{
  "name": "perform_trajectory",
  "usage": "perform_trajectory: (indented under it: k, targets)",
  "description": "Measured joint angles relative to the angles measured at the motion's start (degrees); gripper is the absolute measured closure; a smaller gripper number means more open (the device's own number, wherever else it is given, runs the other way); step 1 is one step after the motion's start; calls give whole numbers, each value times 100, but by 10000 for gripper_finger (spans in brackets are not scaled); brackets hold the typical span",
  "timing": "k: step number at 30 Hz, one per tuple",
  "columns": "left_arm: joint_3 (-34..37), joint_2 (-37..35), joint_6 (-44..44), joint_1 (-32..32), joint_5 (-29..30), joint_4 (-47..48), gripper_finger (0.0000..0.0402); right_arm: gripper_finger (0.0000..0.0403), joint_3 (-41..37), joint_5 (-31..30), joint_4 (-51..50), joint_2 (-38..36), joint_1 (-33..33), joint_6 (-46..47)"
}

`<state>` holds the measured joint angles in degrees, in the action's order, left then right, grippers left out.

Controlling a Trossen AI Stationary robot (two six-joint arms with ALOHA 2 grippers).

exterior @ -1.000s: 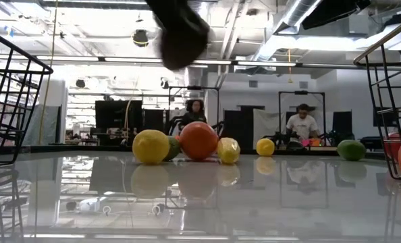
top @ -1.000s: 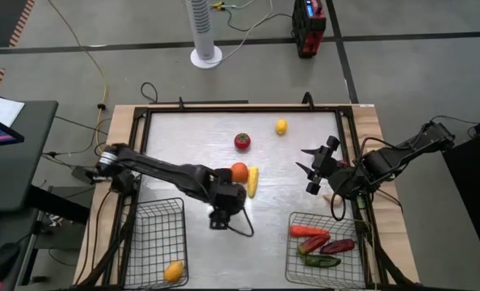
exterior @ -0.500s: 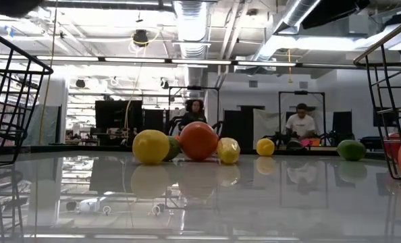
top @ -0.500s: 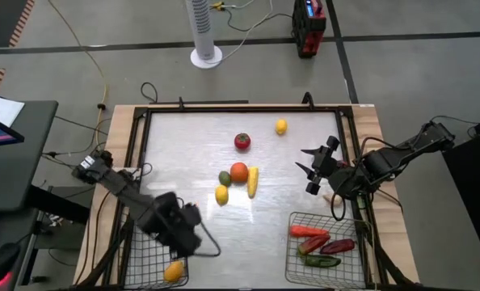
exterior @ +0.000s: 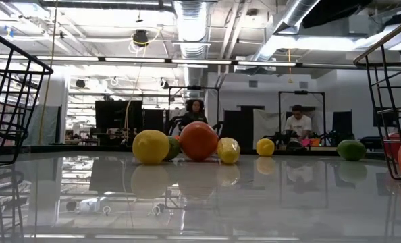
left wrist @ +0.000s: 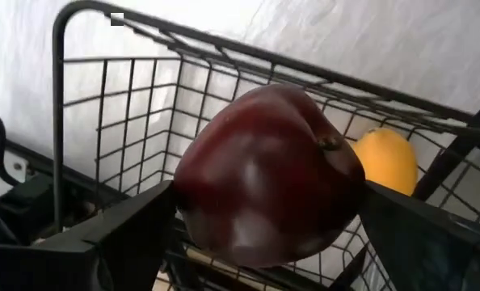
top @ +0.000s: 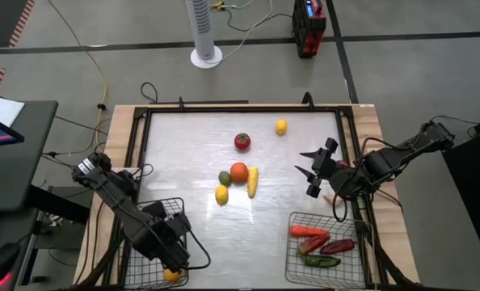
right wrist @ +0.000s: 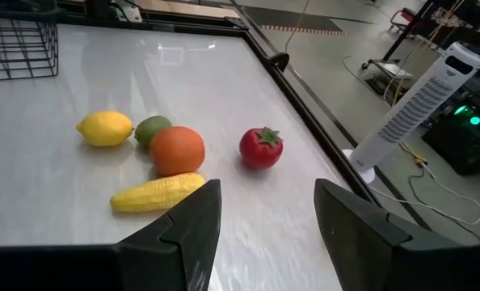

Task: Sort produce into baskets
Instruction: Put the apple into the black wire basket, then put the bottom lemon into the black wire basket

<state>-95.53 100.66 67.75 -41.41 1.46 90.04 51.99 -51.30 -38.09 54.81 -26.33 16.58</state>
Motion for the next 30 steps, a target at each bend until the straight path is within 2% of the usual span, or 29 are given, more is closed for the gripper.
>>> perform_trajectory:
  k: [12,15,24,30]
  targets:
    - [7,0,-457,434,-72,-3,37,178,0,17,0,0,0,4]
    - [7,0,-858,679,238,-163,36,178,0,15,0,0,22,4]
    - [21,74,-2490,1379,1681,-1141,36,178,0,19,38,0,22,0]
    - [858,121,-2658,1952,1746,-2532,36,178,-2,21,15,0,22,-20]
